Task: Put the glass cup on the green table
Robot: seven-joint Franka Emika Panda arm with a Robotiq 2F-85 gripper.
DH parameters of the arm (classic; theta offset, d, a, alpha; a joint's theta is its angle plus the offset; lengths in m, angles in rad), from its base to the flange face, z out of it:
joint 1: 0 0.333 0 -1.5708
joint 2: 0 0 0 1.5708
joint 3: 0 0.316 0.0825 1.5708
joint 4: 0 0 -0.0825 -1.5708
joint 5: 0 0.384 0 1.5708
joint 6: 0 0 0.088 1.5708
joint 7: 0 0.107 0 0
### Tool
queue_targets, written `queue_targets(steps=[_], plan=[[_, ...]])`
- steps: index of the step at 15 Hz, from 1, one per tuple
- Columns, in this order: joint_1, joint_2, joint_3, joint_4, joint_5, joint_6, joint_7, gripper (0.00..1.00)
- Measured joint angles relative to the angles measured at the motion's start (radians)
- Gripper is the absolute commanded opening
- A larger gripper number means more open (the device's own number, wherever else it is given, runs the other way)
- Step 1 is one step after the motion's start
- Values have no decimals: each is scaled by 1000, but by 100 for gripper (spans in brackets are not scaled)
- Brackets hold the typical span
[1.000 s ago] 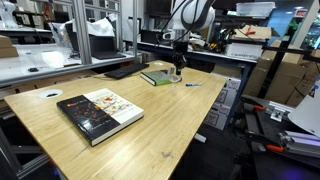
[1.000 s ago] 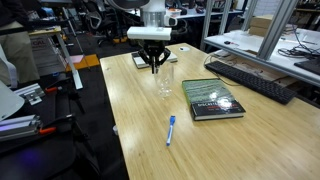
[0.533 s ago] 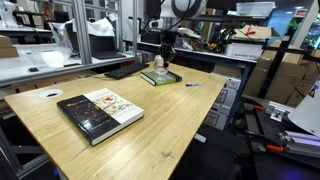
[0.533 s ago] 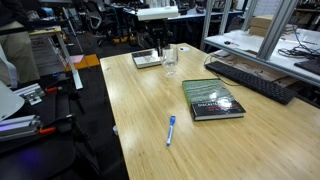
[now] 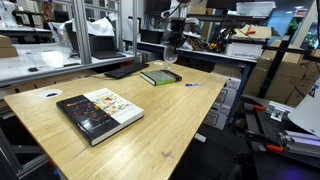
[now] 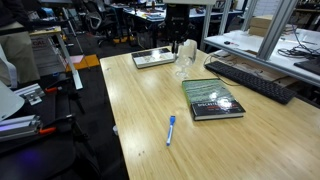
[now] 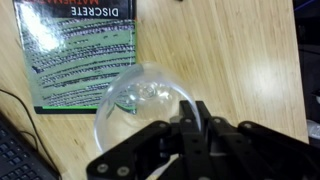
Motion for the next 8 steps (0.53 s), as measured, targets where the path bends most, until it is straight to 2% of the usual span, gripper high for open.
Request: queue_targets(steps=[4,8], plan=[[-50,66,-13,178,66,-137,-111,2],[-65,211,-15,348,83,-210,-131,2]])
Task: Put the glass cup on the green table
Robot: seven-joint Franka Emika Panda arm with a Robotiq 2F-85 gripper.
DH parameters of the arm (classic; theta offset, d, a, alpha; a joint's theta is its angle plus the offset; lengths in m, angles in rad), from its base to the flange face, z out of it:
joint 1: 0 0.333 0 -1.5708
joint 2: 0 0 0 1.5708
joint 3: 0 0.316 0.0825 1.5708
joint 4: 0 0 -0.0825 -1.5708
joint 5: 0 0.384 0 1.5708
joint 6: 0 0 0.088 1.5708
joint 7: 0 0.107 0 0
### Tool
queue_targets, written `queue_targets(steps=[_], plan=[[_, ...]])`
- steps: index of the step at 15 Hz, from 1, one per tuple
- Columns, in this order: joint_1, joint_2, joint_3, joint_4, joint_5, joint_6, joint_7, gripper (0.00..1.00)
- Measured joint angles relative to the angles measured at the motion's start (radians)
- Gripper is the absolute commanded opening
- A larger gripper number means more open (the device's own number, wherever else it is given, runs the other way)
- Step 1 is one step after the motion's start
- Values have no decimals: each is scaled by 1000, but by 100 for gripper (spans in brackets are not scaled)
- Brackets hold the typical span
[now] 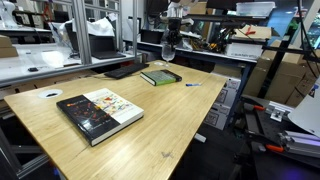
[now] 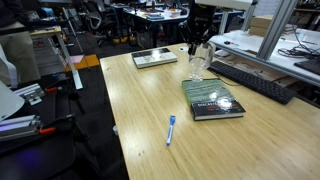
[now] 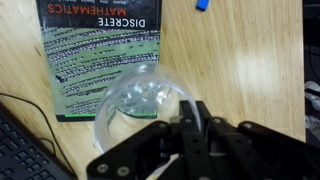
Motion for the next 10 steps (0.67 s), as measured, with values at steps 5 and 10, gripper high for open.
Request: queue_targets(steps=[5,10], plan=[[11,184,4,177,-5,-31,5,2],[49,229,0,231,-77,-28,95,2]])
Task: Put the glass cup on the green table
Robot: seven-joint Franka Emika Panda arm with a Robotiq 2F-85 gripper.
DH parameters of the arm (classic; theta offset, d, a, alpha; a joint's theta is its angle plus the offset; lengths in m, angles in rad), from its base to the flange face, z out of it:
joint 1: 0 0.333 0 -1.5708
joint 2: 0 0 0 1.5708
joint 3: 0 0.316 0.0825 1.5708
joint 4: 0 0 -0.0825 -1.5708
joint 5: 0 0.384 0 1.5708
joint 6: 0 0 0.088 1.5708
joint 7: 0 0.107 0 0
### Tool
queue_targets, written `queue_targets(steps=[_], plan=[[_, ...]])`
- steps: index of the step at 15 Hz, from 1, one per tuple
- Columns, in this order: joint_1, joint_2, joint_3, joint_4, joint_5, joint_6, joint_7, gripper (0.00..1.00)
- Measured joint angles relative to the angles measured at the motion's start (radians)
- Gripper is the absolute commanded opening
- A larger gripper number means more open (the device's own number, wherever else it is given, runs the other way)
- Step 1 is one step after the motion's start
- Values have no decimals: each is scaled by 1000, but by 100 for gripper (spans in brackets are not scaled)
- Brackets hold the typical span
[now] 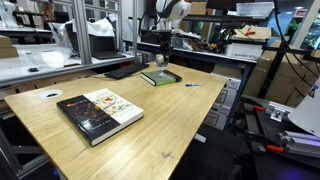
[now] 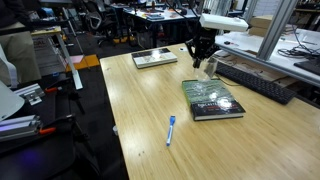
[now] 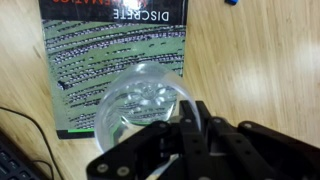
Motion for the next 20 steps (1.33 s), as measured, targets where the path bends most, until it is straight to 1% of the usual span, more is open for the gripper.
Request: queue_targets(steps=[3,6,20], plan=[[26,0,-1,0,-43,7,57,2],[35,0,-1,0,-63,16,81,2],[34,0,11,0,-39,32,107,2]])
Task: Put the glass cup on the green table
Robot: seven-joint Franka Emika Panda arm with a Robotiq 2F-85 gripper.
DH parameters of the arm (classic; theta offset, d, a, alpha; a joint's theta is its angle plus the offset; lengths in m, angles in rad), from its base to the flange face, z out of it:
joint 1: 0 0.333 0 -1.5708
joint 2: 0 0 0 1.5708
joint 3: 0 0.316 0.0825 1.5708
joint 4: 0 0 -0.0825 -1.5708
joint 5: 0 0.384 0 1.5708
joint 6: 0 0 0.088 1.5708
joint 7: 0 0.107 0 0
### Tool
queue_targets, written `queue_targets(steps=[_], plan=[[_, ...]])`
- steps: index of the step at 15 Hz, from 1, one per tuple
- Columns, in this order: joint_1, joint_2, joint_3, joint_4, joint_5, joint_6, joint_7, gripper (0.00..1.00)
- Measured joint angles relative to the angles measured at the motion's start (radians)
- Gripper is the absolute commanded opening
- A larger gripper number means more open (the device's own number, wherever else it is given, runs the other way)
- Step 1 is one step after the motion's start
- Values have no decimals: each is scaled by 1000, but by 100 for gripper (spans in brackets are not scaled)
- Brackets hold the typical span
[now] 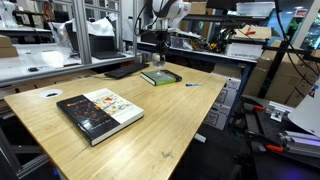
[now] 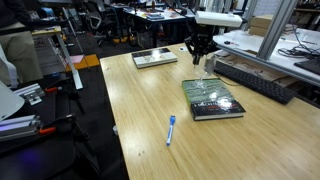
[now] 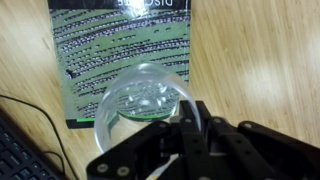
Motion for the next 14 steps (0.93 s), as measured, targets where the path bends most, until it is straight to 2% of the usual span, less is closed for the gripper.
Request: queue_targets(steps=[1,2,3,12,14], plan=[[0,0,0,0,0,0,1,2],[0,0,0,0,0,1,2,33],[0,0,0,0,2,1,2,34],[-2,0,9,0,56,1,5,97],[-3,0,10,0,70,0,7,100]])
